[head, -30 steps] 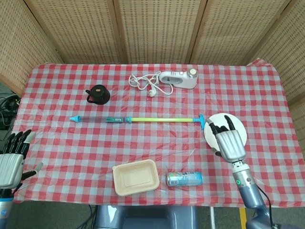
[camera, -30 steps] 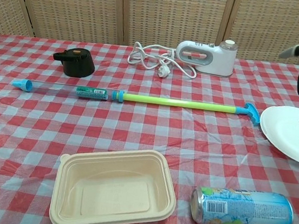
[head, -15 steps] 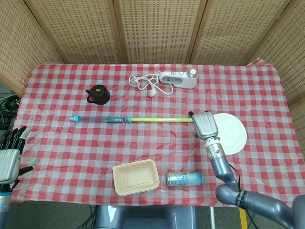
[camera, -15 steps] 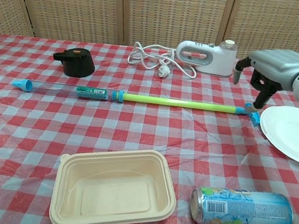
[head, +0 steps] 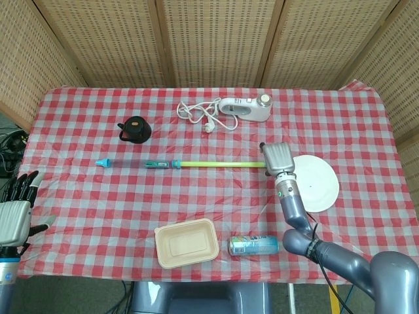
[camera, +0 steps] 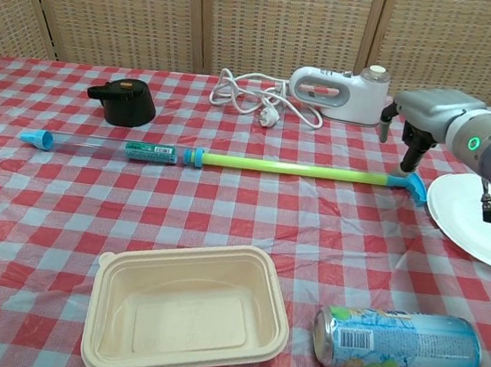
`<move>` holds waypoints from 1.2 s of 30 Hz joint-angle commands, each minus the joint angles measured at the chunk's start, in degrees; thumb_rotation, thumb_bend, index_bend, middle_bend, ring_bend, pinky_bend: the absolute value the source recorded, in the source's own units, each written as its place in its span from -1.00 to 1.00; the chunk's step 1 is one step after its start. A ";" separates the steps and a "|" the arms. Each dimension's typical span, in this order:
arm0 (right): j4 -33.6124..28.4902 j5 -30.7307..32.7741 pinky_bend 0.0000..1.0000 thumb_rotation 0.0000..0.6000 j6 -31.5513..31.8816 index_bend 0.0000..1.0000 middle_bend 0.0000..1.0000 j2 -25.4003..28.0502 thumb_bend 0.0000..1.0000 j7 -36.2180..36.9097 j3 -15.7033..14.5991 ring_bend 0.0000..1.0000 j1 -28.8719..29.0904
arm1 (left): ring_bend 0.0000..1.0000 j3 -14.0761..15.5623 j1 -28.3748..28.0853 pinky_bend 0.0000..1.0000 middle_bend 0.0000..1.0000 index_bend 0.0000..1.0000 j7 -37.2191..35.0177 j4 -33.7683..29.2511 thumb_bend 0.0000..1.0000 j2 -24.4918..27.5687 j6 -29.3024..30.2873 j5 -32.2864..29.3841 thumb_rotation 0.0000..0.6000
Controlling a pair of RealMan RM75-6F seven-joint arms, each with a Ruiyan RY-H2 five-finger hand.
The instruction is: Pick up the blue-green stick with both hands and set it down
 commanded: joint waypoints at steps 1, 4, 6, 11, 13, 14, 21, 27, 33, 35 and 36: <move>4.35 2.10 0.12 1.00 -2.40 -0.11 1.00 -2.07 -0.18 0.39 -0.36 1.00 2.05 | -1.00 -0.10 -0.18 -1.00 -1.00 -1.00 0.14 0.34 -0.59 -0.16 -0.34 -0.28 1.00; 7.26 2.63 0.12 1.00 -3.58 -0.09 1.00 -3.16 -0.13 1.32 -0.66 1.00 2.93 | -1.00 -0.20 -0.20 -1.00 -1.00 -1.00 0.16 0.66 -0.59 -0.33 -0.41 -0.56 1.00; 9.12 2.81 0.12 1.00 -4.43 -0.08 1.00 -3.93 -0.12 2.05 -1.01 1.00 3.37 | -1.00 -0.32 -0.26 -1.00 -1.00 -1.00 0.31 0.83 -0.59 -0.45 -0.52 -0.81 1.00; 12.62 2.94 0.12 1.00 -5.91 -0.04 1.00 -5.59 -0.09 3.48 -1.84 1.00 4.03 | -1.00 -0.47 -0.46 -1.00 -1.00 -1.00 0.69 0.97 -0.59 -0.61 -0.99 -1.35 1.00; 13.70 2.94 0.12 1.00 -6.35 -0.03 1.00 -6.17 -0.08 4.04 -2.07 1.00 4.19 | -1.00 -0.47 -0.49 -1.00 -1.00 -1.00 0.71 1.00 -0.58 -0.63 -1.10 -1.45 1.00; 14.22 2.95 0.12 1.00 -6.55 -0.03 1.00 -6.43 -0.08 4.24 -2.20 1.00 4.24 | -1.00 -0.47 -0.50 -1.00 -1.00 -1.00 0.68 1.06 -0.58 -0.65 -1.15 -1.50 1.00; 17.58 3.05 0.12 1.00 -7.64 0.01 1.00 -7.72 -0.08 5.30 -2.70 1.00 4.54 | -1.00 -0.48 -0.61 -1.00 -1.00 -1.00 0.47 1.32 -0.58 -0.72 -1.52 -1.79 1.00; 20.27 3.33 0.12 1.00 -9.13 0.03 1.00 -8.36 -0.07 6.23 -2.76 1.00 4.72 | -1.00 -0.50 -0.75 -1.00 -1.00 -1.00 0.38 1.50 -0.58 -0.64 -1.79 -1.88 1.00; 23.13 3.10 0.12 1.00 -10.83 0.10 1.00 -9.50 -0.03 7.22 -3.03 1.00 5.07 | -1.00 -0.71 -0.60 -1.00 -1.00 -1.00 0.31 1.40 -0.58 -0.54 -1.33 -2.03 1.00; 23.78 2.84 0.12 1.00 -11.19 0.13 1.00 -9.91 -0.02 7.50 -3.22 1.00 5.11 | -1.00 -0.66 -0.67 -1.00 -1.00 -1.00 0.43 1.43 -0.58 -0.59 -1.52 -2.10 1.00; 24.11 2.75 0.12 1.00 -11.52 0.13 1.00 -10.21 -0.02 7.71 -3.34 1.00 5.09 | -1.00 -0.57 -0.74 -1.00 -1.00 -1.00 0.50 1.44 -0.58 -0.64 -1.71 -2.07 1.00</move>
